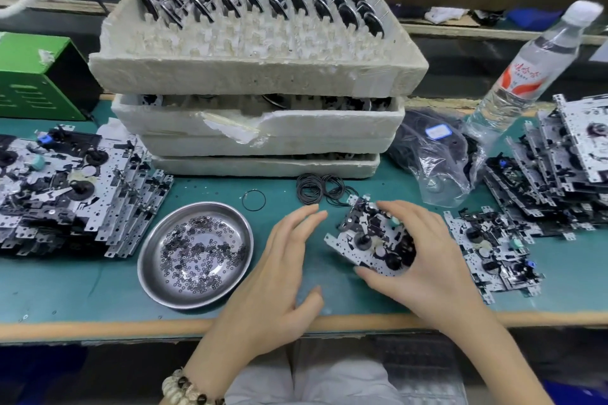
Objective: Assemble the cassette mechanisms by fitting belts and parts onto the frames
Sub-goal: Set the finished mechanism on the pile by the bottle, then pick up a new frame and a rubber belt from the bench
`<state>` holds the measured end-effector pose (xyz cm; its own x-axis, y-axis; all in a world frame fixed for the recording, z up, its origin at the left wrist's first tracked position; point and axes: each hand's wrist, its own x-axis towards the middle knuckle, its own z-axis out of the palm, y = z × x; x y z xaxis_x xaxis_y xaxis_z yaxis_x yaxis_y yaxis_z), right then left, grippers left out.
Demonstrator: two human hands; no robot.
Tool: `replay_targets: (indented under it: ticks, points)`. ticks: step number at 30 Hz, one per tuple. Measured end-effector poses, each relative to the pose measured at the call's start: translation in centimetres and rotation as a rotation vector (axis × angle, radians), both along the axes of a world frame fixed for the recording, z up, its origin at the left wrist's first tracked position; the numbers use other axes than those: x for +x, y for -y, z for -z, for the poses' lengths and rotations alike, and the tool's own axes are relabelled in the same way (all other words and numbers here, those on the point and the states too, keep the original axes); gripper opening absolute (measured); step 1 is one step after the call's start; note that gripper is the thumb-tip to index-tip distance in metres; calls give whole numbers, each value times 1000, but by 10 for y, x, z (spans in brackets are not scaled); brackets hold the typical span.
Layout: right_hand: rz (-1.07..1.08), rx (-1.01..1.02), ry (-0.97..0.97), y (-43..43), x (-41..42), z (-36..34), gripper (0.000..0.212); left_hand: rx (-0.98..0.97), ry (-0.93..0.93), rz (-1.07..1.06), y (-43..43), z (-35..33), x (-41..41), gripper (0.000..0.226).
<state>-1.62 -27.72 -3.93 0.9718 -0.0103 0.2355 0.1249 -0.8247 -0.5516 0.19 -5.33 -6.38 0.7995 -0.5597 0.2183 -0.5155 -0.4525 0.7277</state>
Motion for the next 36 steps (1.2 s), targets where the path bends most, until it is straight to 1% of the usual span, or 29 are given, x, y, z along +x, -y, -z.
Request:
replay_targets:
  ticks: [3,6,8,10,14,18,21,23,26,28,30,34,36]
  points:
    - [266,13,42,28,-9,-10,84,12,1,-4,0,-1,-1,86]
    - [534,-48,41,59,-13,-15,83,22,3,-6,0,-3,-1,84]
    - [641,-92,20,72,-15,-13,83,33,12,-5,1,-3,-1,83]
    - [679,-129,1,79,-18,-8,83,39,21,-1,2,-2,-1,82]
    - [680,-194,20,80,-25,4,84,58,17,-4,2,-1,0,79]
    - [701,-189,23,79,-27,9,89,65,29,-8,2,0,0,76]
    - [697,-222,102,70,-29,9,89,69,43,-11,2,2,0,75]
    - [623,-280,231,60,-28,8,77,71,51,-15,2,3,0,73]
    - [434,-309,398,36,-21,9,44,69,56,-18,2,4,0,71]
    - [293,-331,406,16,-10,12,30,68,66,-19,2,5,1,70]
    - [194,-372,370,-4,5,16,23,65,78,-21,2,6,1,70]
    - [140,-427,315,-30,39,20,18,69,83,-24,2,7,1,69]
    - [128,-488,326,-37,53,22,11,76,84,-23,2,7,1,68]
